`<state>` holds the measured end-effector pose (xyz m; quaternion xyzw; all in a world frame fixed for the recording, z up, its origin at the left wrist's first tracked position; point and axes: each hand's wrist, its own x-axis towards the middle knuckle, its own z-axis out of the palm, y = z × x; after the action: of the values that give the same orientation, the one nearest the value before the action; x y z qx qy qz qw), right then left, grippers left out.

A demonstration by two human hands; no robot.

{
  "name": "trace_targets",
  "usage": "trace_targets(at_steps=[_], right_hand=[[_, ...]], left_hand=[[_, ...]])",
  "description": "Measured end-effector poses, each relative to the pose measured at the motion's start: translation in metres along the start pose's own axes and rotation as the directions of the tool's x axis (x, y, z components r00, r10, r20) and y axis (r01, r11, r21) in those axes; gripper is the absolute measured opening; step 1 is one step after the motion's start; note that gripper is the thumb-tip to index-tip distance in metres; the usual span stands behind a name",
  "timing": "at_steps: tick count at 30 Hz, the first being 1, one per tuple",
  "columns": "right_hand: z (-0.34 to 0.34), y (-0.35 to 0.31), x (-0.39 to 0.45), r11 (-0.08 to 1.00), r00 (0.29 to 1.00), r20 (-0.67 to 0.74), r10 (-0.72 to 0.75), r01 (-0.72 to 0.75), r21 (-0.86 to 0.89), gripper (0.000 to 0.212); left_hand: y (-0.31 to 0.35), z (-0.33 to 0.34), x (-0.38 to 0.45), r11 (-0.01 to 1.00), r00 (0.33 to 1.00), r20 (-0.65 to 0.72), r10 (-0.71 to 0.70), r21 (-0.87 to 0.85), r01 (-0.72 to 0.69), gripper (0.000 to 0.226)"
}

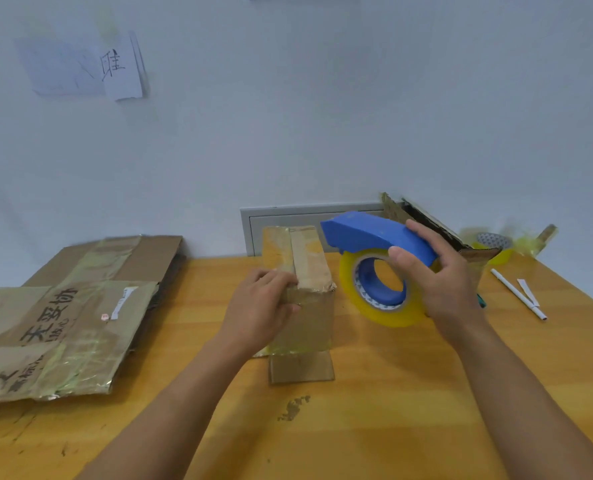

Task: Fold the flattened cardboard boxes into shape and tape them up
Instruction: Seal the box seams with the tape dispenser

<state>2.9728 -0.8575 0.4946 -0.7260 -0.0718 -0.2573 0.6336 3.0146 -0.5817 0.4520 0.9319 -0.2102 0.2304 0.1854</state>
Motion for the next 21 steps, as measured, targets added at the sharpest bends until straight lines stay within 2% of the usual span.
trace_targets(at_steps=[3,8,11,13,14,15,17,19,21], right_hand=[[0.004,-0.019,0.016,0.995,0.994,0.1,-0.038,0.029,0.09,0.047],[0.028,-0.036,0.041,0.987,0.979,0.194,-0.061,0.03,0.159,0.049],[0.043,-0.035,0.048,0.98,0.971,0.233,-0.055,0.009,0.197,0.049],[0.049,-0.031,0.049,0.981,0.962,0.268,-0.05,-0.004,0.196,0.05],[0.051,-0.028,0.048,0.983,0.957,0.286,-0.047,-0.007,0.184,0.051],[0.052,-0.026,0.047,0.985,0.953,0.3,-0.044,-0.009,0.174,0.051],[0.054,-0.025,0.046,0.983,0.95,0.308,-0.045,-0.012,0.181,0.051],[0.053,-0.023,0.045,0.977,0.952,0.302,-0.048,-0.018,0.211,0.05],[0.053,-0.023,0.044,0.974,0.95,0.309,-0.047,-0.026,0.226,0.053]], left_hand=[[-0.003,-0.001,0.004,1.0,0.999,0.031,0.025,-0.005,-0.025,0.042],[-0.01,-0.004,0.002,0.994,0.996,0.072,0.052,-0.101,-0.044,0.048],[-0.01,-0.01,-0.001,0.971,0.991,0.131,0.006,-0.237,0.025,0.05],[-0.01,-0.019,0.003,0.932,0.985,0.161,-0.065,-0.343,0.117,0.041],[-0.009,-0.025,0.007,0.874,0.976,0.171,-0.133,-0.443,0.197,0.033],[-0.007,-0.032,0.012,0.764,0.957,0.188,-0.221,-0.577,0.289,0.029],[-0.003,-0.043,0.024,0.456,0.884,0.24,-0.402,-0.784,0.421,0.043],[0.001,-0.054,0.039,0.214,0.801,0.342,-0.492,-0.844,0.492,0.059],[0.002,-0.061,0.048,0.115,0.775,0.416,-0.477,-0.844,0.524,0.071]])
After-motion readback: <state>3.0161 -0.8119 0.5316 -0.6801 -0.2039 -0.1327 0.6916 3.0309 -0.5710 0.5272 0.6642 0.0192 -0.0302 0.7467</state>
